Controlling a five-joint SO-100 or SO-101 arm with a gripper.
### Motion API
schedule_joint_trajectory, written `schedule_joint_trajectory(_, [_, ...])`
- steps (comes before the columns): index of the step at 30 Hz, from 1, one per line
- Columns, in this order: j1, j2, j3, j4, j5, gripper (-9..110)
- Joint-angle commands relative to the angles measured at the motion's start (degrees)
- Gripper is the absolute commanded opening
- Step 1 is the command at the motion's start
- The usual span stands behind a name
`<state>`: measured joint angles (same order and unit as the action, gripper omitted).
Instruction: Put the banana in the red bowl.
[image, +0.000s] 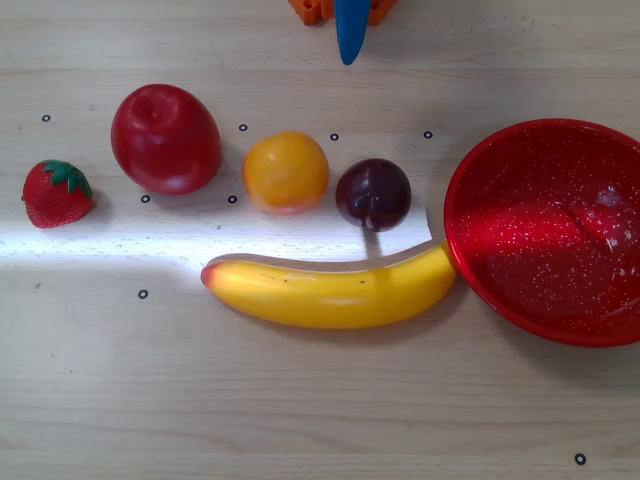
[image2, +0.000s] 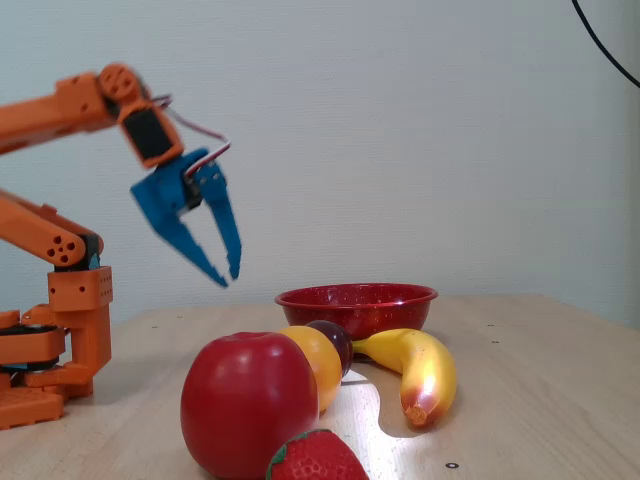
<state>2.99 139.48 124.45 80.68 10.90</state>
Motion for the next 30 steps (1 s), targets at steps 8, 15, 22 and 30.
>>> schedule_joint_trajectory(8, [-1.5,-18.4,-26.1,3.5,0.1,9])
schedule_joint_trajectory(15, [-2.4,-31.9,-38.2,4.7,1.1,12])
schedule_joint_trajectory(22, [-4.5,-46.4,-50.9,6.0,1.4,19])
schedule_joint_trajectory(30, [-5.0,-56.2,-55.4,3.3,1.6,34])
